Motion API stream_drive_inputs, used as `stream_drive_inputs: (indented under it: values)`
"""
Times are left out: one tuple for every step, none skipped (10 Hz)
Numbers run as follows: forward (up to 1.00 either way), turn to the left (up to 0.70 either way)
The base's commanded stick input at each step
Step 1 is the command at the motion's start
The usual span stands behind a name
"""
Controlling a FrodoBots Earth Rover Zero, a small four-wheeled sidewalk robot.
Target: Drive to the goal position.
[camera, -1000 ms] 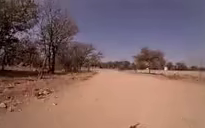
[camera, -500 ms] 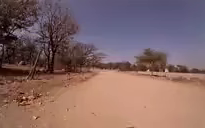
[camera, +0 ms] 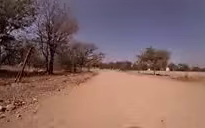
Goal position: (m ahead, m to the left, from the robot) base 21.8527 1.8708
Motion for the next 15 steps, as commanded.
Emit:
stream_drive_inputs:
  values:
    - [1.0,0.0]
    - [1.0,0.0]
    - [1.0,0.01]
    - [1.0,0.03]
    - [1.0,0.1]
    - [1.0,0.31]
    - [1.0,0.39]
    - [1.0,0.31]
    - [1.0,0.16]
    - [1.0,0.07]
    - [1.0,0.03]
    - [1.0,0.03]
    - [1.0,0.03]
    - [1.0,0.03]
    - [1.0,0.03]
